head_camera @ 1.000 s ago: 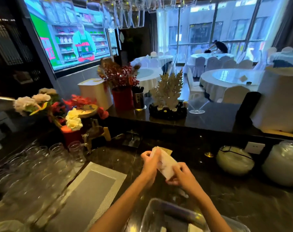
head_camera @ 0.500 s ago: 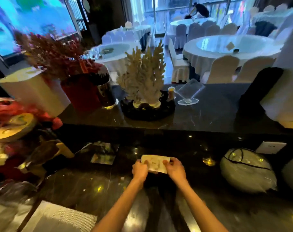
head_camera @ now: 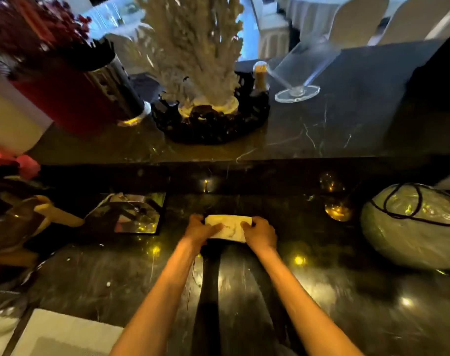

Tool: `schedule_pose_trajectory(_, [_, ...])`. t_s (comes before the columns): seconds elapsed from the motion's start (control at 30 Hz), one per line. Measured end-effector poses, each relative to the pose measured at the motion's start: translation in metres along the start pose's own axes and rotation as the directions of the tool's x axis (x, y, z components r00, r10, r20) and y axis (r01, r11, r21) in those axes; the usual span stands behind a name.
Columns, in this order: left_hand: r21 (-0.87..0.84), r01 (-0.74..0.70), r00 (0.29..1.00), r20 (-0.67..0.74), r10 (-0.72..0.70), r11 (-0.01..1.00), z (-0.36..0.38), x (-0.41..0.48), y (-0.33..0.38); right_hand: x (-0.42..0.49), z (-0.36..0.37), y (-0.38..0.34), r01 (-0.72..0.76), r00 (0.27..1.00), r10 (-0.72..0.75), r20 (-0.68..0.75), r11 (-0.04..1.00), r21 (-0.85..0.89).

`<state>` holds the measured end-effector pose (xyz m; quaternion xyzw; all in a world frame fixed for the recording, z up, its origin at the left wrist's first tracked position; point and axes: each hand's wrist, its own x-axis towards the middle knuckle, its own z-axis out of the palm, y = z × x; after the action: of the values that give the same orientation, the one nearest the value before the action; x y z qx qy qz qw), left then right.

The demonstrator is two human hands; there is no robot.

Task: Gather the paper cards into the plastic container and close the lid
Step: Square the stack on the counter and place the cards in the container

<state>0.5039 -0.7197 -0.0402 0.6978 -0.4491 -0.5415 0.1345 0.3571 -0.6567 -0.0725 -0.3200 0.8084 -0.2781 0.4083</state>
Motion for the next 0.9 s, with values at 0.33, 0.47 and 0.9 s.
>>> schedule_pose_trajectory(0.33, [-0.093,-0.120,0.992,0.020,0.122,0.988,0.012,-0.019,-0.009,-0.012,-0.014,0.030,0.058,0.998,-0.057,-0.014,0.919,0.390])
schedule_pose_trajectory(0.47, [-0.078,-0.379,0.924,0.023,0.381,0.922,0.029,-0.043,-0.018,-0.027,-0.023,0.036,0.075,0.997,-0.066,-0.037,0.821,0.567])
schedule_pose_trajectory(0.9, [-0.275,-0.598,0.773,0.048,0.632,0.753,0.076,-0.057,-0.075,-0.056,0.010,0.064,0.317,0.896,-0.048,-0.442,0.766,0.559])
